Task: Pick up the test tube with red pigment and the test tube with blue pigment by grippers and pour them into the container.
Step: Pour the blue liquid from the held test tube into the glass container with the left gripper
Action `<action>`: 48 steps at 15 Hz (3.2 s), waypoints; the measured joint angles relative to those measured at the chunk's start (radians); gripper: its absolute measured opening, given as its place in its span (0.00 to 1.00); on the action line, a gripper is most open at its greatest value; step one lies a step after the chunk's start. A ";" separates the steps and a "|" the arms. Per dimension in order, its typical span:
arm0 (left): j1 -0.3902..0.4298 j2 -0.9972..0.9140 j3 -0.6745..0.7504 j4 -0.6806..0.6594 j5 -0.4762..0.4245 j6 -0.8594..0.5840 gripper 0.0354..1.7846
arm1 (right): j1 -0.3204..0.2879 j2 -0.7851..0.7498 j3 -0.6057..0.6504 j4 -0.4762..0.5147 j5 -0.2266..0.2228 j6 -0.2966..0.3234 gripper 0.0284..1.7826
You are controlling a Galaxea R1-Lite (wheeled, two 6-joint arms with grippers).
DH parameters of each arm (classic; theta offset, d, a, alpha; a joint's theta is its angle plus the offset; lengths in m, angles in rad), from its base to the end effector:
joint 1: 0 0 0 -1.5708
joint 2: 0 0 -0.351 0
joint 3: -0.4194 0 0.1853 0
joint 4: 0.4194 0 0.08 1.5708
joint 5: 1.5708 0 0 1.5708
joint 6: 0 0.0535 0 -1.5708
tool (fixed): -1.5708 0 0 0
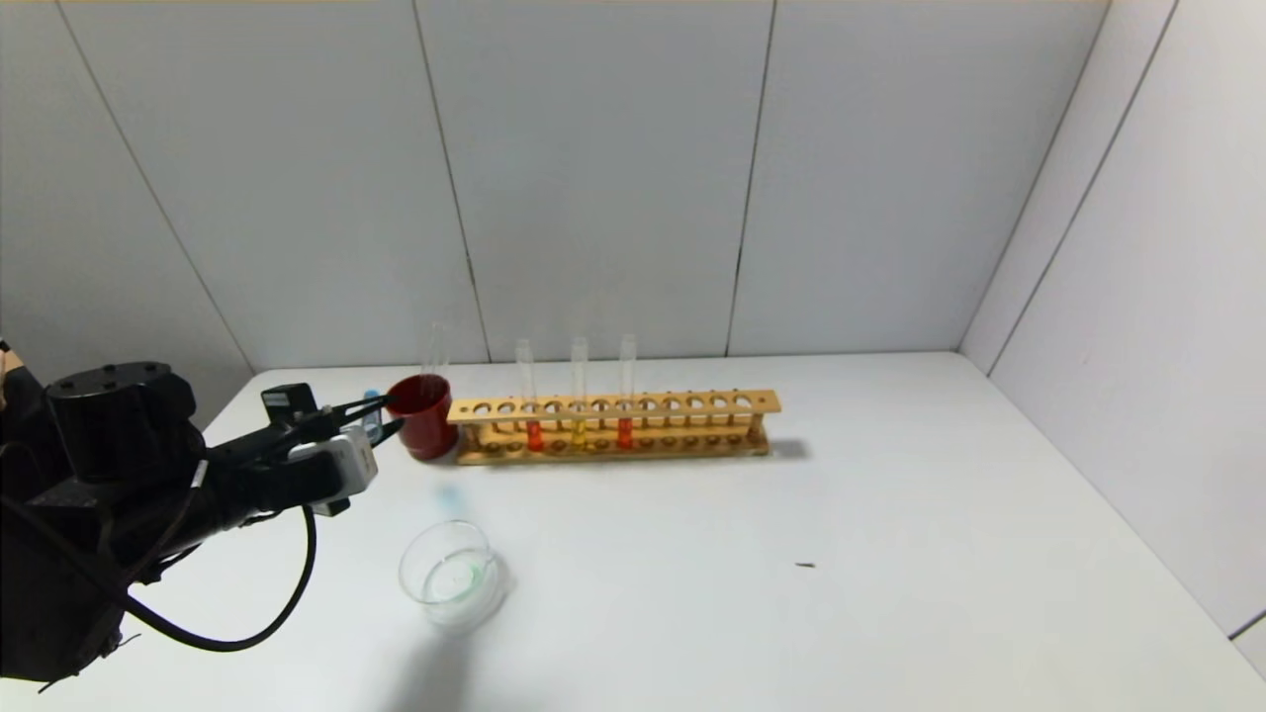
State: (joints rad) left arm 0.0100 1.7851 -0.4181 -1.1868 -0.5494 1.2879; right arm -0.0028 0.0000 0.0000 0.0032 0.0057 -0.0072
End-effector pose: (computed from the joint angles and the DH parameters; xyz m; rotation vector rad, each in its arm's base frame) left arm 0.3067 -0.0249 0.1700 1.2013 -0.1946 -0.5702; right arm -0.0483 0.0004 0.0750 -0.0072 0.0032 0.0029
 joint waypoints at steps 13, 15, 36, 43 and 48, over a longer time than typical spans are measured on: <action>0.017 -0.018 0.085 0.008 0.073 0.172 0.17 | 0.000 0.000 0.000 0.000 0.000 0.000 0.98; 0.017 -0.018 0.087 0.008 0.073 0.187 0.17 | 0.000 0.000 0.000 0.000 0.000 0.000 0.98; -0.016 -0.006 0.089 0.008 0.100 0.209 0.17 | 0.000 0.000 0.000 0.000 0.000 0.000 0.98; -0.049 0.001 0.089 0.008 0.146 0.244 0.17 | 0.000 0.000 0.000 0.000 0.000 0.000 0.98; -0.053 0.007 0.089 0.008 0.129 0.270 0.17 | -0.001 0.000 0.000 0.000 0.000 0.000 0.98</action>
State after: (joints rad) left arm -0.0428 1.7919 -0.3294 -1.1789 -0.4200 1.5581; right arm -0.0036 0.0000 0.0000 0.0032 0.0057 -0.0072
